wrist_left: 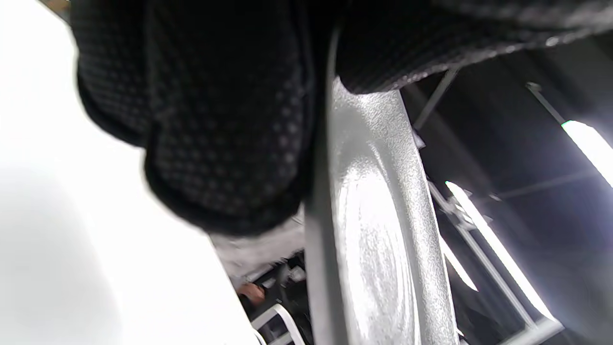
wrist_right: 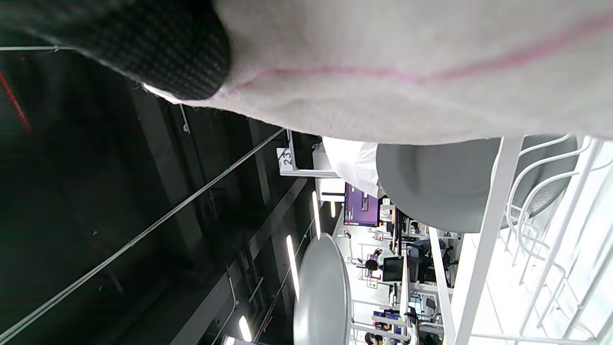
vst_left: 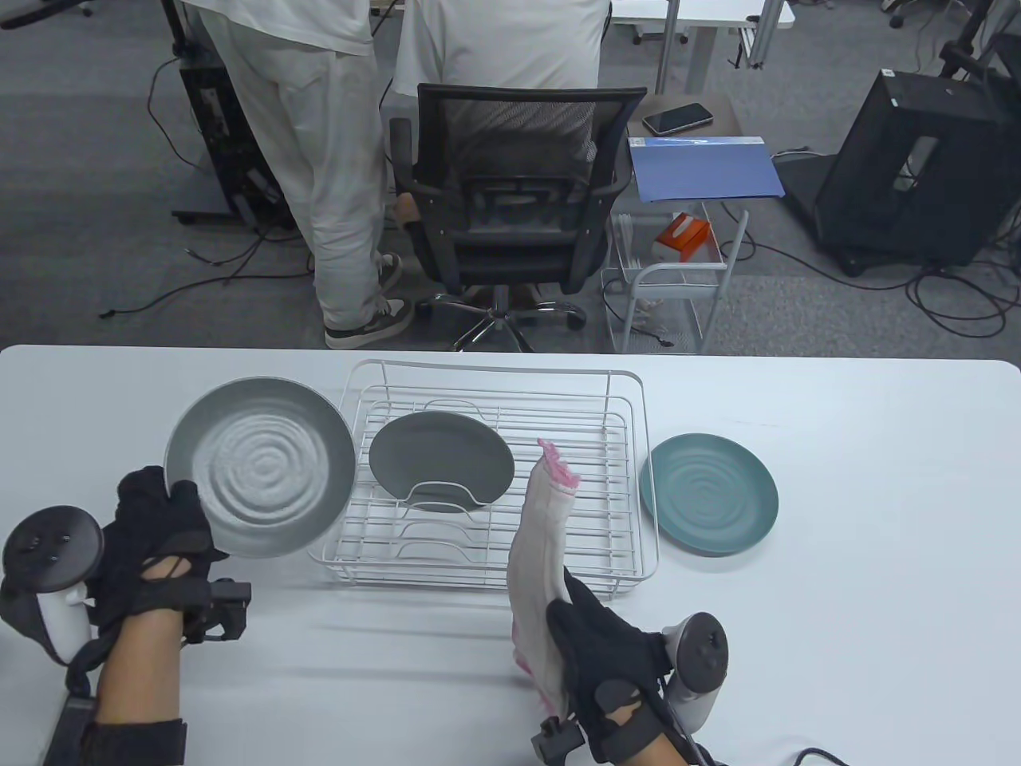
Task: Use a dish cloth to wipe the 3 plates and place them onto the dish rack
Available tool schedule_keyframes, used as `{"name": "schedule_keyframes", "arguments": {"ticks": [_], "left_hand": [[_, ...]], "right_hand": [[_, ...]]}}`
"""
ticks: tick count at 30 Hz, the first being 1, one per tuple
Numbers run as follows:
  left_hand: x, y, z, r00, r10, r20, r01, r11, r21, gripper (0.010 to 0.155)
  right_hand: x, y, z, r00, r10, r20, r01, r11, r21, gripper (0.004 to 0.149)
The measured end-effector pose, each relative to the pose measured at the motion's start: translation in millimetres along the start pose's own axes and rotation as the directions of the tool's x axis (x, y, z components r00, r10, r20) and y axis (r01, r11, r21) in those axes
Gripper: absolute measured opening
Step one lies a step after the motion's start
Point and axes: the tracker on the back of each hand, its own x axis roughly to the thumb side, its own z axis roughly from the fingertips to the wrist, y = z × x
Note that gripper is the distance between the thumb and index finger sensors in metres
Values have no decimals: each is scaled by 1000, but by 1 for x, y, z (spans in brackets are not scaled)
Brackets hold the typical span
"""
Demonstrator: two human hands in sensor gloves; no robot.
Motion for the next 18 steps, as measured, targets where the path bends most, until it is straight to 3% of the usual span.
{"name": "schedule_keyframes", "arguments": {"ticks": [5, 9, 14, 18], "left_hand": [[8, -43, 47, 996, 5, 87, 5, 994, -111, 48], [1, -81, 71, 992, 28, 121, -4, 982, -189, 49], [-15, -113, 88, 989, 94, 112, -65, 970, -236, 49], [-14, -123, 94, 987, 43, 155, -1, 966, -257, 49]], "right_hand": [[5, 9, 3, 998, 54, 41, -55, 998, 21, 57], [7, 14, 5, 986, 153, 69, -156, 987, 43, 56], [5, 22, 5, 939, 339, 63, -344, 933, 107, 56], [1, 35, 7, 889, 453, 66, -457, 871, 179, 55]]}}
